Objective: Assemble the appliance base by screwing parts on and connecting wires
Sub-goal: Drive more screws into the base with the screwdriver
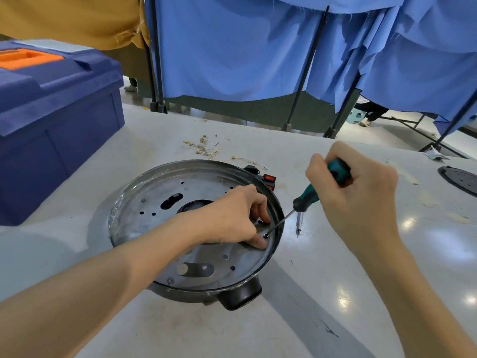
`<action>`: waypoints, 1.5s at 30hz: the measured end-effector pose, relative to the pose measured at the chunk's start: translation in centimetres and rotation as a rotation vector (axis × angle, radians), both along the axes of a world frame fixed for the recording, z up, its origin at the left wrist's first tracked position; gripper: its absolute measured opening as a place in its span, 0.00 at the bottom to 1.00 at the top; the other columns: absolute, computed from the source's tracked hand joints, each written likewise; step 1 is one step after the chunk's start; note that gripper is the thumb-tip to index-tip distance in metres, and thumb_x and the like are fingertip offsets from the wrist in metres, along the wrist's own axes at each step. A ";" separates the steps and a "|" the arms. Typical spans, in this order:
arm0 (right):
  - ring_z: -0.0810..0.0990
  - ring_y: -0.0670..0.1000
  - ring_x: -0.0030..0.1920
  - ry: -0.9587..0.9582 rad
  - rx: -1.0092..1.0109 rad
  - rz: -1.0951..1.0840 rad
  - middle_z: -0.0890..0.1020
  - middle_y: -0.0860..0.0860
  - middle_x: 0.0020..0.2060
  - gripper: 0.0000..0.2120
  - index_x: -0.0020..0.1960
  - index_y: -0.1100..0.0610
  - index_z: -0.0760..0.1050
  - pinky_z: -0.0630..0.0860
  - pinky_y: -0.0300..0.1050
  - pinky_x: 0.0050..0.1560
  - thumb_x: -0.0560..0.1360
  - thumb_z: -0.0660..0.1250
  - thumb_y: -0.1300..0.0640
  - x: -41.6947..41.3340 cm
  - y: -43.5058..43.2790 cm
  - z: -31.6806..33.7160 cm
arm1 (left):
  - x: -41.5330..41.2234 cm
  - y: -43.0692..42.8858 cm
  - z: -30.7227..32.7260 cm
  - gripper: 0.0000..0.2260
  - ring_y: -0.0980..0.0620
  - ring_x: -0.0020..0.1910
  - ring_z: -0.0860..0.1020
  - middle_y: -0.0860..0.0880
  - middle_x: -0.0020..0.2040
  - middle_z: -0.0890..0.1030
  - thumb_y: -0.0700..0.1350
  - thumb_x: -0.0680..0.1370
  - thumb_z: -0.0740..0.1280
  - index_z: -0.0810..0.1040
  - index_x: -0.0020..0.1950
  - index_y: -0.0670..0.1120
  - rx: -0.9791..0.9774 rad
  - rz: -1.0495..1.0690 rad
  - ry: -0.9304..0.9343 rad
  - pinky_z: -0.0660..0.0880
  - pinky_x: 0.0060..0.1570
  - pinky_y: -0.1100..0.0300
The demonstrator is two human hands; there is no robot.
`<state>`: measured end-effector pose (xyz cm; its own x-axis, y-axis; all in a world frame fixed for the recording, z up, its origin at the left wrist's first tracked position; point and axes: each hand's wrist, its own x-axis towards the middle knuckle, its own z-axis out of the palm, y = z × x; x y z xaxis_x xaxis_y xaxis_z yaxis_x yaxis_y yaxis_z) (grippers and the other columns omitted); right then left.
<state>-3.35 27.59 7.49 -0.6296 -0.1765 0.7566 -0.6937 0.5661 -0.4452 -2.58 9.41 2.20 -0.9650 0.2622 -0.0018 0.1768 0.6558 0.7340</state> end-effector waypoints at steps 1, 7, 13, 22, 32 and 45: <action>0.77 0.54 0.30 -0.025 -0.010 0.020 0.74 0.53 0.25 0.15 0.35 0.61 0.72 0.76 0.51 0.33 0.77 0.64 0.55 -0.3 0.0 -0.1 | -0.1 -0.1 0.0 0.15 0.53 0.48 0.74 0.54 0.50 0.73 0.45 0.64 0.81 0.76 0.42 0.53 0.003 -0.007 0.005 0.74 0.50 0.58; 0.86 0.49 0.37 -0.231 -0.329 0.388 0.86 0.52 0.35 0.08 0.48 0.63 0.81 0.83 0.42 0.38 0.79 0.66 0.60 -1.4 -1.9 0.2 | -0.6 -0.9 0.0 0.15 0.61 0.48 0.75 0.58 0.48 0.75 0.47 0.64 0.81 0.80 0.45 0.53 0.001 -0.063 0.005 0.73 0.53 0.62; 0.74 0.50 0.16 -0.065 -0.644 0.209 0.72 0.52 0.17 0.23 0.30 0.62 0.71 0.65 0.38 0.19 0.83 0.60 0.55 -1.3 -4.8 -1.1 | -0.9 -1.5 0.0 0.16 0.69 0.45 0.73 0.59 0.47 0.75 0.51 0.63 0.82 0.79 0.45 0.56 0.005 -0.101 0.003 0.68 0.43 0.76; 0.72 0.60 0.21 0.085 -0.677 -0.053 0.68 0.50 0.20 0.23 0.28 0.52 0.64 0.69 0.50 0.25 0.81 0.54 0.46 -1.8 -6.6 -1.1 | -0.9 -1.5 1.5 0.13 0.64 0.41 0.80 0.52 0.48 0.84 0.45 0.66 0.80 0.83 0.48 0.51 0.231 -0.152 -0.079 0.73 0.41 0.72; 0.73 0.59 0.21 0.084 -0.708 0.020 0.70 0.53 0.19 0.28 0.26 0.56 0.66 0.72 0.51 0.27 0.81 0.49 0.46 -1.3 -7.0 -1.2 | -1.1 0.2 2.3 0.13 0.44 0.42 0.85 0.39 0.43 0.85 0.27 0.69 0.71 0.80 0.53 0.35 0.487 -0.228 0.027 0.81 0.44 0.56; 0.78 0.56 0.26 -0.304 -0.647 0.474 0.79 0.54 0.25 0.23 0.30 0.60 0.78 0.74 0.44 0.31 0.80 0.58 0.54 -2.8 -5.5 -0.4 | -0.9 -0.4 2.6 0.04 0.45 0.42 0.84 0.35 0.44 0.82 0.39 0.78 0.68 0.79 0.52 0.43 0.643 -0.263 -0.064 0.81 0.45 0.57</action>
<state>-6.12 22.14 7.08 -0.7900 -0.0639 0.6097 -0.5913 -0.1833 -0.7853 -3.49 9.01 4.79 -0.8725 0.4550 0.1778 0.2139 0.0285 0.9764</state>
